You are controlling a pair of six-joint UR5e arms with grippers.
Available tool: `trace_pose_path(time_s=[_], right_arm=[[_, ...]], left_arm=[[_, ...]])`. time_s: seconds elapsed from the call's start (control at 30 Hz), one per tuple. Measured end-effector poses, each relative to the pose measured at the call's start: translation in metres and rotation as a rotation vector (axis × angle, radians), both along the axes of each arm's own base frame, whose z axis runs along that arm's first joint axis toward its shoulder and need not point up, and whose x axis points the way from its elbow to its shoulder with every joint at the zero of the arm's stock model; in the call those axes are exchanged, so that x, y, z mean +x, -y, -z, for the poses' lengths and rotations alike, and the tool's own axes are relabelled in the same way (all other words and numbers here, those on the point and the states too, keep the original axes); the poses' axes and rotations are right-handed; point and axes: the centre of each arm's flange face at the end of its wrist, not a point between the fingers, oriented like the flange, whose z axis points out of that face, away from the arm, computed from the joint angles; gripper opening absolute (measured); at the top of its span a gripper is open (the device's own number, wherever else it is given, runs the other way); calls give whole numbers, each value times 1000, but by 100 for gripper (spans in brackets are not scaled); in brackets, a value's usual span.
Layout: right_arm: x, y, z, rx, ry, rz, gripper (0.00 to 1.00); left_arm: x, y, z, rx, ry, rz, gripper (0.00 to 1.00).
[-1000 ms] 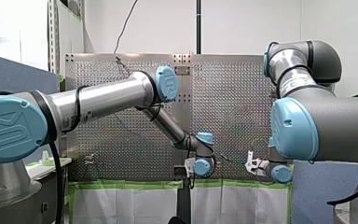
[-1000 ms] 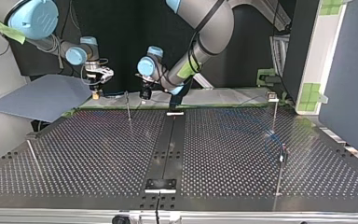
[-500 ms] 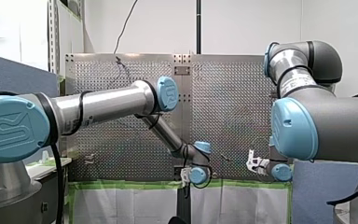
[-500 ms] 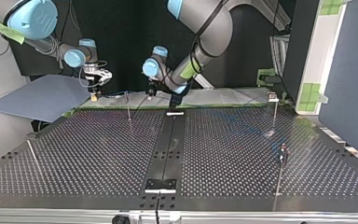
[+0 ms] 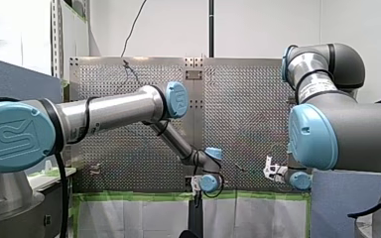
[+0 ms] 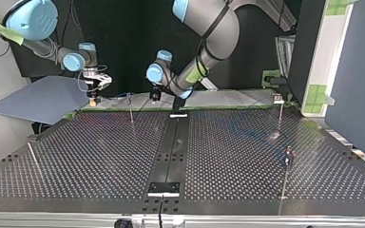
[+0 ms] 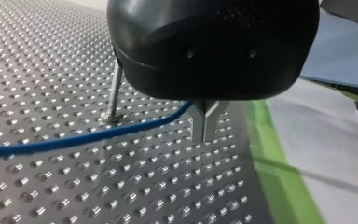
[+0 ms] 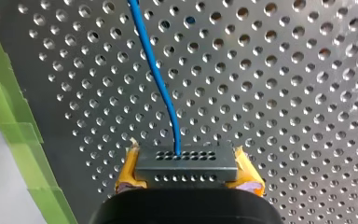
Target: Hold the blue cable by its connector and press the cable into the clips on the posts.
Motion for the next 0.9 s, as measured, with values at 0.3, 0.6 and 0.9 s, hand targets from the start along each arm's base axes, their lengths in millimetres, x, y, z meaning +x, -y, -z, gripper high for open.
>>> trace_pose_path(time_s=[0.3, 0.6, 0.9], right_arm=[[-5, 10, -5, -9, 20, 17, 0], [-10, 18, -9, -16, 36, 50, 0], [-26, 26, -11, -17, 46, 123, 0]], left_arm=[[16, 10, -26, -6, 7, 4, 0], [29, 14, -44, -15, 14, -11, 0], [31, 12, -45, -16, 13, -17, 0]])
